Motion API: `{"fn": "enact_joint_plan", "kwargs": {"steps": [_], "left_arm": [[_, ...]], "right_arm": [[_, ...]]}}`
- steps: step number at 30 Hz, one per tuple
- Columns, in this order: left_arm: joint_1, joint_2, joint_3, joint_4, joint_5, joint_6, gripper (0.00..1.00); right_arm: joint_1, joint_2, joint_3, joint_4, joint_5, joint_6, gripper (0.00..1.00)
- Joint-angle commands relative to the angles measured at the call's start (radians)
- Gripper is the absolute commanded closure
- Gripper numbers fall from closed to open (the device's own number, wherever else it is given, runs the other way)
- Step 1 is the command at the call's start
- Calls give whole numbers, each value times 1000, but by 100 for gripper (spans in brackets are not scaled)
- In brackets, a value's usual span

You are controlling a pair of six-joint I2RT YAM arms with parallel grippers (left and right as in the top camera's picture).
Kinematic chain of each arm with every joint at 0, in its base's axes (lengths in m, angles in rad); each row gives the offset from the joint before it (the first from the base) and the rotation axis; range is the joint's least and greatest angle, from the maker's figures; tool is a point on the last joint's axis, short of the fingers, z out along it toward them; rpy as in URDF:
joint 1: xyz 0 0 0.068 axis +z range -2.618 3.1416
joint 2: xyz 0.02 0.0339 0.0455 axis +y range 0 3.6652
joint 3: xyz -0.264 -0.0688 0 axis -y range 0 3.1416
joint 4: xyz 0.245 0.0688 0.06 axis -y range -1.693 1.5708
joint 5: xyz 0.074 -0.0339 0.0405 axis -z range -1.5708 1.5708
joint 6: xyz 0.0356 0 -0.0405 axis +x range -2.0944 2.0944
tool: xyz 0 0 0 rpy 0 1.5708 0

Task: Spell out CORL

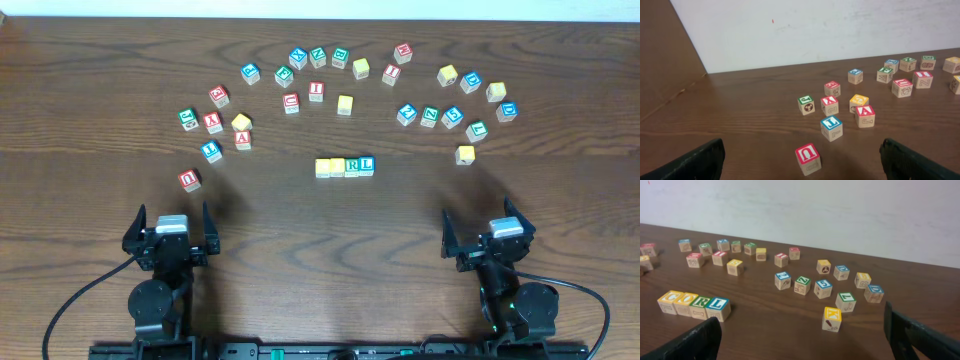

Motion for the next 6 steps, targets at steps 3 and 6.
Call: {"fn": "enact_joint_plan", "kwargs": {"steps": [3, 6], "left_arm": [[6, -6, -14, -43, -13, 12, 2], [6, -6, -15, -43, -13, 12, 2]], "right_arm": [[-3, -6, -4, 0, 2, 11, 1], [-3, -6, -4, 0, 2, 11, 1]]}}
